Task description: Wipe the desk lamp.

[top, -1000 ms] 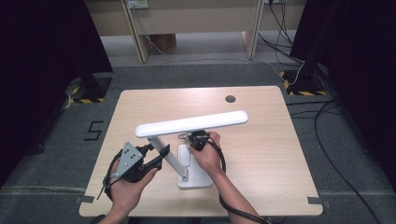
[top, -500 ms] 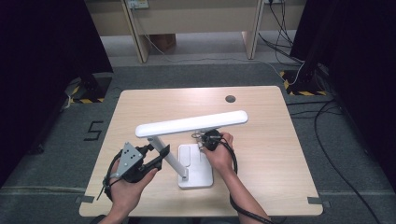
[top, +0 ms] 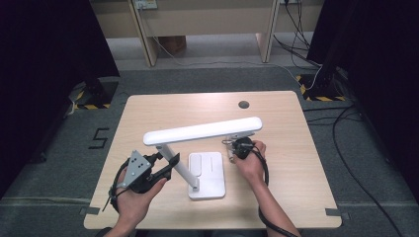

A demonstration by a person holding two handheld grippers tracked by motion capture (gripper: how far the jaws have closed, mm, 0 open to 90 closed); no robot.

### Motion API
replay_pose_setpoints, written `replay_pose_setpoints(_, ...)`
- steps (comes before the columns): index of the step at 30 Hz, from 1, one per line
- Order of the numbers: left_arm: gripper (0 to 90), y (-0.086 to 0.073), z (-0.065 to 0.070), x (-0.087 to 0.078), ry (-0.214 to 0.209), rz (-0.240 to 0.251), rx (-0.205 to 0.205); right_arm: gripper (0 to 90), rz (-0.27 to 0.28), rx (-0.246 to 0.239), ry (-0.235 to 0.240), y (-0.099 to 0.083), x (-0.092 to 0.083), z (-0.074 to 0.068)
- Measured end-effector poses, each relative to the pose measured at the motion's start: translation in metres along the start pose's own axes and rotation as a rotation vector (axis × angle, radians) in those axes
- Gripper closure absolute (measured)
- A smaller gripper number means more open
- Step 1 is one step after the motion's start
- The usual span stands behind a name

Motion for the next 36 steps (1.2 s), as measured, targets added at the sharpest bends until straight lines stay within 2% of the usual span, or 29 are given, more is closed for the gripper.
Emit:
replay_pose_setpoints(5, 56.7, 0.0, 0.0, 0.001, 0.001, -0.002, 0.002, 76.2, -0.012, 0.052, -0.038, -0.014, -0.002, 0.023)
replay_pose_setpoints(9, 56.9, 0.0, 0.0, 0.001, 0.002, -0.003, 0.003, 73.4, -0.017, 0.08, -0.035, -0.022, 0.0, 0.028)
replay_pose_setpoints(11, 56.9, 0.0, 0.0, 0.001, 0.001, -0.003, 0.002, 67.7, -0.003, 0.09, -0.031, -0.022, -0.001, 0.028)
replay_pose_setpoints(15, 57.1, 0.0, -0.001, 0.001, -0.003, -0.003, 0.004, 52.1, 0.046, 0.117, -0.021, -0.02, -0.012, 0.026)
replay_pose_setpoints(20, 57.3, 0.001, -0.001, 0.002, -0.003, -0.003, 0.007, 43.0, 0.166, 0.087, -0.074, -0.019, -0.048, 0.018)
replay_pose_setpoints(21, 57.5, 0.001, -0.002, 0.002, -0.001, -0.004, 0.007, 43.0, 0.18, 0.07, -0.076, -0.021, -0.055, 0.013)
replay_pose_setpoints(23, 57.7, 0.001, -0.003, 0.003, 0.0, -0.004, 0.006, 43.8, 0.188, 0.016, -0.025, -0.026, -0.065, -0.001)
replay_pose_setpoints(25, 57.9, 0.001, -0.003, 0.003, 0.0, -0.004, 0.005, 44.6, 0.162, -0.05, 0.096, -0.037, -0.068, -0.023)
replay_pose_setpoints(26, 57.9, 0.001, -0.003, 0.003, 0.0, -0.004, 0.005, 44.5, 0.142, -0.099, 0.169, -0.045, -0.068, -0.036)
replay_pose_setpoints(27, 58.0, 0.001, -0.003, 0.003, -0.001, -0.003, 0.003, 44.0, 0.123, -0.136, 0.221, -0.054, -0.066, -0.049)
replay_pose_setpoints(30, 58.1, 0.002, -0.003, 0.004, 0.001, -0.004, 0.004, 40.6, 0.066, -0.239, 0.248, -0.077, -0.056, -0.08)
replay_pose_setpoints(33, 58.1, 0.002, -0.004, 0.003, 0.001, -0.007, 0.003, 38.9, 0.039, -0.275, 0.285, -0.091, -0.051, -0.1)
replay_pose_setpoints(36, 58.1, 0.002, -0.003, 0.004, 0.0, -0.007, 0.006, 39.4, 0.032, -0.31, 0.268, -0.096, -0.049, -0.109)
Point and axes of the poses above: each handheld gripper's, and its own axes: x roughly forward along the jaws, y roughly out of its top, z roughly to its right, the point moved 5 cm from there along x, roughly forward along the jaws, and after that the axes turned 15 degrees about -z, right-handed, at the moved point
